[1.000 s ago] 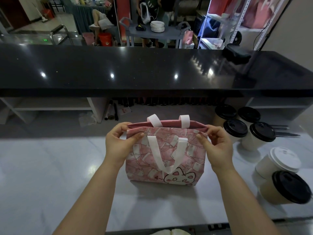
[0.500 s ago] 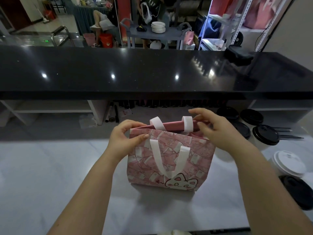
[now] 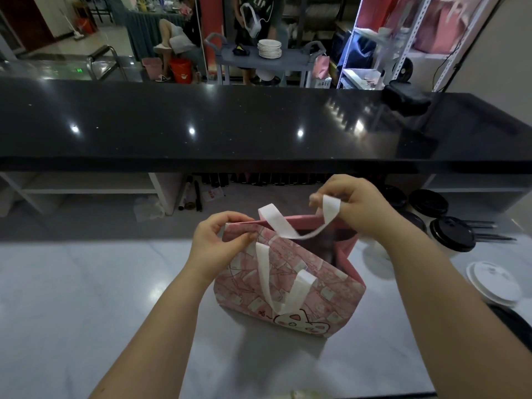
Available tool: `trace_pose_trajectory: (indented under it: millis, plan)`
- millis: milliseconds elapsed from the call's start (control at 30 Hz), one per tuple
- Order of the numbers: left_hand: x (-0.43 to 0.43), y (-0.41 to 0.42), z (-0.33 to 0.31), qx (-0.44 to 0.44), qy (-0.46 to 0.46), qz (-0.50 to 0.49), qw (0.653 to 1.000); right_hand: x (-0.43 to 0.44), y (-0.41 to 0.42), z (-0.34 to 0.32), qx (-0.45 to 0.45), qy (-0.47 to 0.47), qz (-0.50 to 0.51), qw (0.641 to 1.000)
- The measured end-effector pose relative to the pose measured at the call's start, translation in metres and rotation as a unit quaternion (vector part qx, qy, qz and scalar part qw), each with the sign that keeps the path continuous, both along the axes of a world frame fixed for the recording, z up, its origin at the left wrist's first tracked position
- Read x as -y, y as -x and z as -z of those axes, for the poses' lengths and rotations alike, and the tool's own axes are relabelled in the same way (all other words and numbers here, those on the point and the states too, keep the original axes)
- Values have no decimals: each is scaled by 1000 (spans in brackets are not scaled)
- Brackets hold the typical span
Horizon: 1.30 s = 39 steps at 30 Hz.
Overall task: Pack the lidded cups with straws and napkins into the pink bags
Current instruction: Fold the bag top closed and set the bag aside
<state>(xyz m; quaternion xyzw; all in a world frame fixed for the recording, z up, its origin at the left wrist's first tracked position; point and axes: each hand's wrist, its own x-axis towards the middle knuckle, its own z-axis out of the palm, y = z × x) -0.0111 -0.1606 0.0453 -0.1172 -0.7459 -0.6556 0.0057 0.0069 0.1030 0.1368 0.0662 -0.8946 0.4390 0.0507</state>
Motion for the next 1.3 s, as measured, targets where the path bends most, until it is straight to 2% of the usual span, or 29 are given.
trace_pose_trajectory:
  millis: [100, 167, 233, 333, 500, 600, 700, 767, 867, 933, 1033, 1167, 1300]
  plan:
    - [-1, -1, -1, 4, 3, -10, 1000, -7, 15, 2, 1, 124, 96, 988]
    - [0, -1, -1, 6, 6, -16, 1000, -15, 22, 2, 6, 205, 163, 965]
    - [1, -1, -1, -2, 14, -20, 1000, -23, 25, 2, 8, 208, 207, 956]
    - [0, -2, 0, -20, 21, -31, 999, -28, 19, 3, 19, 196, 180, 964]
    - [-6, -3, 4, -31, 26, -66, 997, -34, -11, 4, 33, 67, 128, 989]
    - [-7, -5, 5, -50, 35, -96, 994, -38, -27, 6, 24, -32, 108, 993]
    - [-8, -8, 7, -82, 43, -111, 990, -29, -35, 8, 17, -89, 80, 993]
    - [-8, -11, 7, -87, 48, -112, 989, -16, -33, 10, 24, -157, 65, 985]
    - [-6, -13, 6, -74, 42, -98, 992, 0, -23, 10, 45, -295, 52, 953]
    - [-5, -13, 4, -60, 32, -97, 993, 7, -18, 8, 48, -323, 50, 944]
    - [-2, -13, 2, -40, 32, -90, 995, 5, -19, 7, 48, -276, 40, 959]
    - [5, -16, -8, -31, 51, -23, 998, -16, -29, 10, 7, -170, 80, 982]
    - [6, -20, -28, -53, -10, 17, 998, -25, -41, 20, -39, -96, 108, 989]
